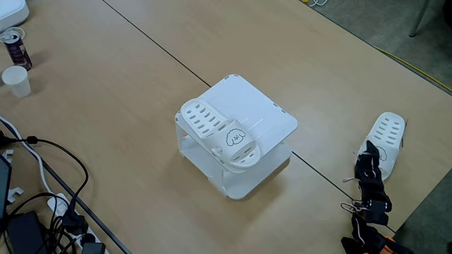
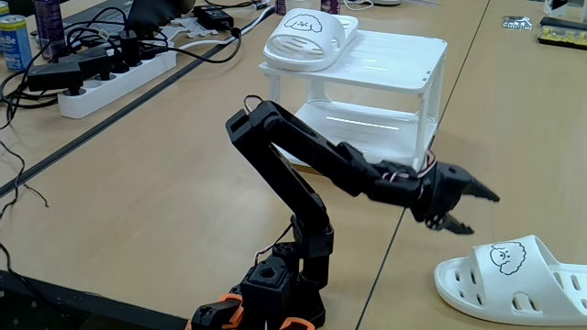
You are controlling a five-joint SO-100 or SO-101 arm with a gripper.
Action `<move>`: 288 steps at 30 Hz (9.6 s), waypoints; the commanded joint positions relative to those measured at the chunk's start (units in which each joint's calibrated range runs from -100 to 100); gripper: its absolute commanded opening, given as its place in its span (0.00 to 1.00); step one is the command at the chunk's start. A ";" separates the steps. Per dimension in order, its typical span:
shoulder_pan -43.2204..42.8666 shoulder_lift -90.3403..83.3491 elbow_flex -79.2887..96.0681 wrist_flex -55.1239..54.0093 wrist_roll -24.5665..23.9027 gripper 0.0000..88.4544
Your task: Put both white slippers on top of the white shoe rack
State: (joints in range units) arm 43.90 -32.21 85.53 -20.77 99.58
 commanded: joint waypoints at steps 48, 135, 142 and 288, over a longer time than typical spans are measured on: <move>6.84 20.55 -0.78 -20.21 0.42 0.30; -35.10 25.85 -81.25 15.68 0.42 0.01; -40.85 26.02 -80.53 15.77 0.42 0.01; -47.76 -1.32 -31.54 15.60 0.42 0.01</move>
State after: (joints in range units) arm -2.85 -33.53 58.58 -4.89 99.58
